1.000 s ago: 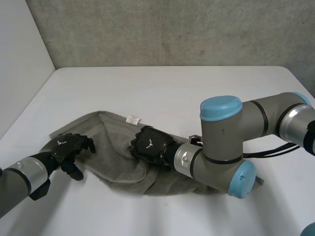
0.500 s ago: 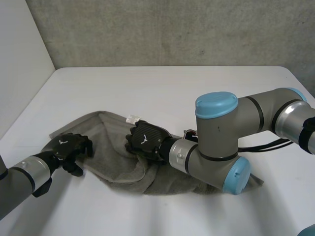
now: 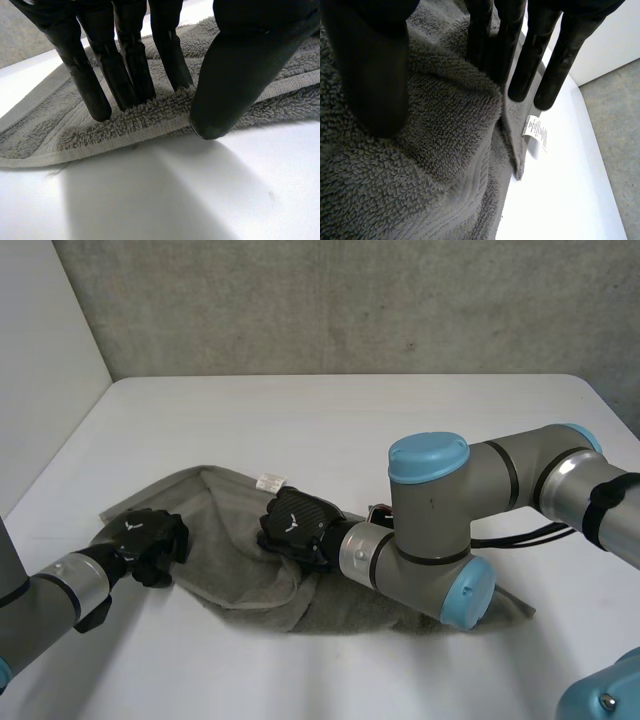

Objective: Fold the towel.

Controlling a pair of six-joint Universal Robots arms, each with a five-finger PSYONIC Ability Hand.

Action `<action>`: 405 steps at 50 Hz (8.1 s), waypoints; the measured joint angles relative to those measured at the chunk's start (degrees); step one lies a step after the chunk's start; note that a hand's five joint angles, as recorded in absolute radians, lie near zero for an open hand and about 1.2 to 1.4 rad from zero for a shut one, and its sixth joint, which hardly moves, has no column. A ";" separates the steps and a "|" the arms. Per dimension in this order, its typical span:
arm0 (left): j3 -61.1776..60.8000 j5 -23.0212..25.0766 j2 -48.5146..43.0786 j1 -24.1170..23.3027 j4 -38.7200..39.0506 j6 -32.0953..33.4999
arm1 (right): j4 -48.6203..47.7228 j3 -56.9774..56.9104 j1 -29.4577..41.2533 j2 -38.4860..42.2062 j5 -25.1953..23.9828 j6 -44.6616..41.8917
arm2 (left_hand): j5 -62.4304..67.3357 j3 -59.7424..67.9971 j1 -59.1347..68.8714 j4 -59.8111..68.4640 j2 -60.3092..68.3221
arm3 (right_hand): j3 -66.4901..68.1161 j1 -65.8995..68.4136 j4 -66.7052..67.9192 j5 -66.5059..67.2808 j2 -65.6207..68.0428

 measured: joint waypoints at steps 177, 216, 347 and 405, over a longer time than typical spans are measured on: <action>-1.63 -17.03 11.60 -18.83 9.79 -11.00 | -24.95 48.05 -22.39 -24.46 13.31 38.04 | 15.90 16.19 15.29 16.38 16.25 | -16.65 -16.59 -16.81 -17.22 -16.03; -1.12 -16.97 10.63 -16.23 9.73 -14.41 | -22.29 45.38 -24.20 -22.41 20.16 37.76 | 15.90 16.19 15.29 16.38 16.25 | 24.93 25.10 24.88 25.24 25.21; 0.92 -29.68 -3.06 -16.23 13.71 -7.57 | -21.11 45.99 -34.81 -42.46 18.18 53.69 | 13.22 13.48 12.73 13.67 13.55 | 38.77 39.18 39.26 39.95 38.71; -1.05 -19.59 34.43 -10.24 -23.89 -0.17 | 14.04 47.91 -44.09 -60.31 9.49 15.15 | 15.95 16.17 15.32 16.37 16.21 | 38.77 39.19 39.26 39.96 38.71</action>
